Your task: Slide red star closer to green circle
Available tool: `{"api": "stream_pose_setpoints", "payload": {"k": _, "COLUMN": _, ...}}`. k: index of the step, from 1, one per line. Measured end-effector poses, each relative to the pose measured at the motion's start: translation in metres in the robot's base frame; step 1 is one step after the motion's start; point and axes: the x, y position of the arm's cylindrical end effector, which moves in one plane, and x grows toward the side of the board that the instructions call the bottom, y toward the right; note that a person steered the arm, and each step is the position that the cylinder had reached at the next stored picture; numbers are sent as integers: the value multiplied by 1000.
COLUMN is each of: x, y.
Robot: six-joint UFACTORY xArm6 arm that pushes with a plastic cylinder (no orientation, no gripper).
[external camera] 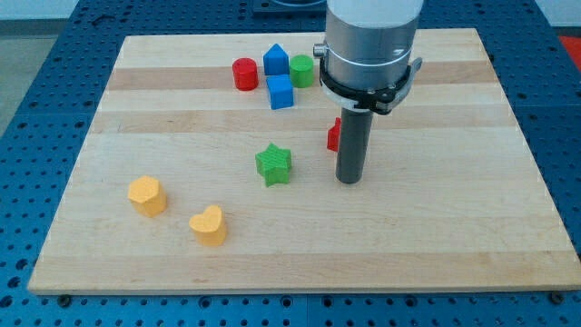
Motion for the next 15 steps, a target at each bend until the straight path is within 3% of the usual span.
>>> {"api": "stream_pose_setpoints", "payload": {"k": 1, "x": -5, "y": 0}}
{"api": "stream_pose_setpoints", "payload": {"k": 4, "x": -81, "y": 0}}
{"api": "stream_pose_setpoints", "payload": {"k": 8, "x": -124, "y": -9}}
{"api": "stream_pose_setpoints", "payload": {"k": 10, "x": -129, "y": 65}}
{"api": "stream_pose_setpoints", "payload": {"k": 12, "x": -175, "y": 91}}
{"api": "stream_pose_setpoints", "payload": {"k": 15, "x": -134, "y": 71}}
